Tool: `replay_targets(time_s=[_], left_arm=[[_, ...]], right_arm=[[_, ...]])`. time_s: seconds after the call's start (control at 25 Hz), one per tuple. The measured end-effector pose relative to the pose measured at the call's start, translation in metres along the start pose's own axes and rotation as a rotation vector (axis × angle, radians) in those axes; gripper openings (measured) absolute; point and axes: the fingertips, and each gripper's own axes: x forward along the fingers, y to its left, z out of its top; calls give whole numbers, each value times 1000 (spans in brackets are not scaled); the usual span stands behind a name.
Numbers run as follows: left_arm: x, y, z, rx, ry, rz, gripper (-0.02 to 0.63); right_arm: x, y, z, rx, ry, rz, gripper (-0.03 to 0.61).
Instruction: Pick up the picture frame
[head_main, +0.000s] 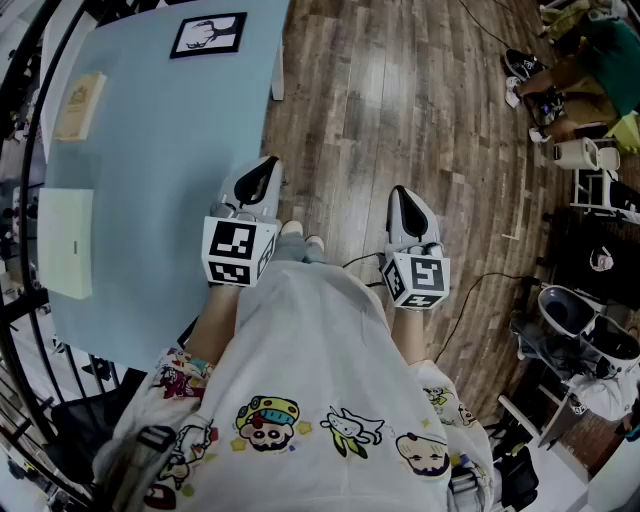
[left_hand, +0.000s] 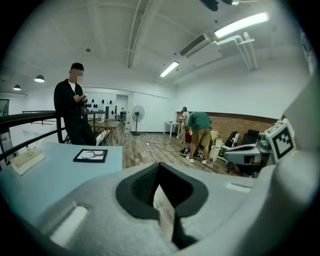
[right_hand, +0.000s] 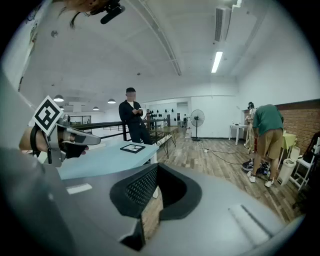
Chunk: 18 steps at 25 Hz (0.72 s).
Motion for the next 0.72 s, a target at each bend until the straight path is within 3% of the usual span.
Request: replay_targets(time_s=[0.56, 0.72], left_arm=[[12, -12, 4, 21, -5, -12, -1], [18, -5, 9, 11, -9, -12, -2]], right_arm=[[-8, -31, 8, -4, -29, -51, 10], [-1, -37, 15, 24, -42, -60, 53]])
